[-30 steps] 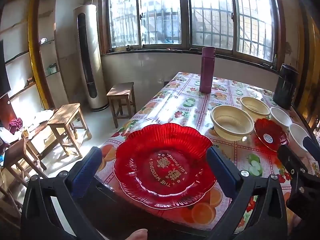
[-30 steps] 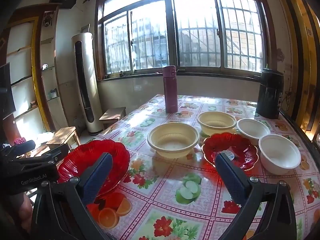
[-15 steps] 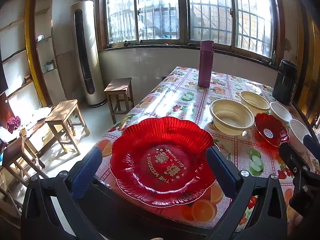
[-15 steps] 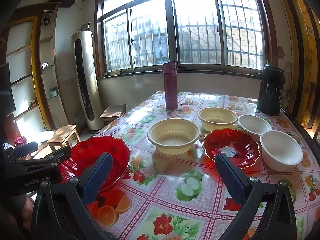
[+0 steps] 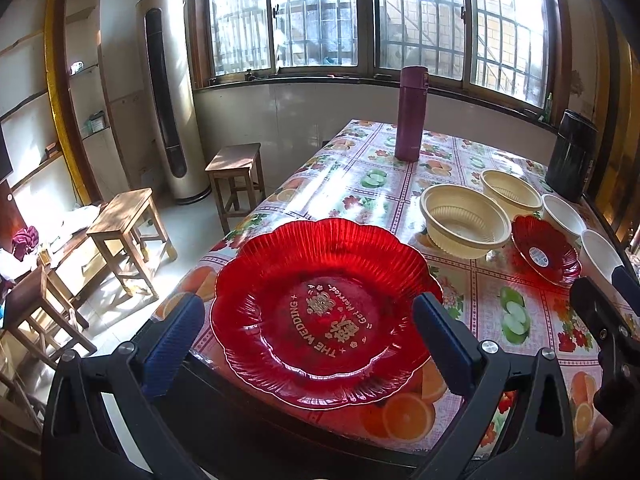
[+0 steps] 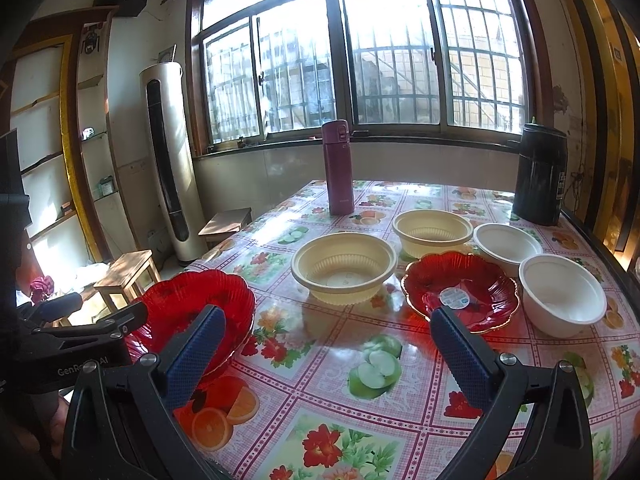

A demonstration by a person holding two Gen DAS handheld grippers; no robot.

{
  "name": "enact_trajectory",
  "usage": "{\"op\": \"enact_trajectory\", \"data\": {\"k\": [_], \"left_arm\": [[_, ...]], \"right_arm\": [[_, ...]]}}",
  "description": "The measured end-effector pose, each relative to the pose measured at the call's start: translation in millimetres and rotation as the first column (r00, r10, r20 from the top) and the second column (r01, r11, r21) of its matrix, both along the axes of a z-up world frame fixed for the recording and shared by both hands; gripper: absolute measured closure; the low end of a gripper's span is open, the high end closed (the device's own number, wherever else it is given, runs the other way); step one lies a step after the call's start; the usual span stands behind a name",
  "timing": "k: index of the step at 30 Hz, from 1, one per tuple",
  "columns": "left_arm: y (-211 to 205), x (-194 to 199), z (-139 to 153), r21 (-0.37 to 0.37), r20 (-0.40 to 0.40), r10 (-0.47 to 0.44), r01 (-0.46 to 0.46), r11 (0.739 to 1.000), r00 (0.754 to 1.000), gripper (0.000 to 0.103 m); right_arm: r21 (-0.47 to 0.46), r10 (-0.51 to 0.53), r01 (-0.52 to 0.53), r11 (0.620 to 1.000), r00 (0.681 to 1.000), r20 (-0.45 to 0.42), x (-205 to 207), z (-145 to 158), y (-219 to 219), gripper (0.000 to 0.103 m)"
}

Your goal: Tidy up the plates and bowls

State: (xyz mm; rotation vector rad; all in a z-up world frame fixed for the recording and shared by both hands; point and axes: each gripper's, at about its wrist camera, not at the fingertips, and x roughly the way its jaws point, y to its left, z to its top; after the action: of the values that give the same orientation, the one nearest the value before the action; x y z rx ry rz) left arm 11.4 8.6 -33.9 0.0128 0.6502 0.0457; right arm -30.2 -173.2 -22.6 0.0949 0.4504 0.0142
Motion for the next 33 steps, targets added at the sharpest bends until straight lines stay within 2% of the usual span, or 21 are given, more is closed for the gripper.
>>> {"op": "enact_trajectory", "data": {"k": [33], "left_arm": [[11,7,-6,-0.012,-0.028,0.007,-0.007,1.000,1.000,0.000]], "right_arm": [[-0.016,0.026,-0.026,1.000,1.000,-0.017,6,-2,10,0.000]]}}
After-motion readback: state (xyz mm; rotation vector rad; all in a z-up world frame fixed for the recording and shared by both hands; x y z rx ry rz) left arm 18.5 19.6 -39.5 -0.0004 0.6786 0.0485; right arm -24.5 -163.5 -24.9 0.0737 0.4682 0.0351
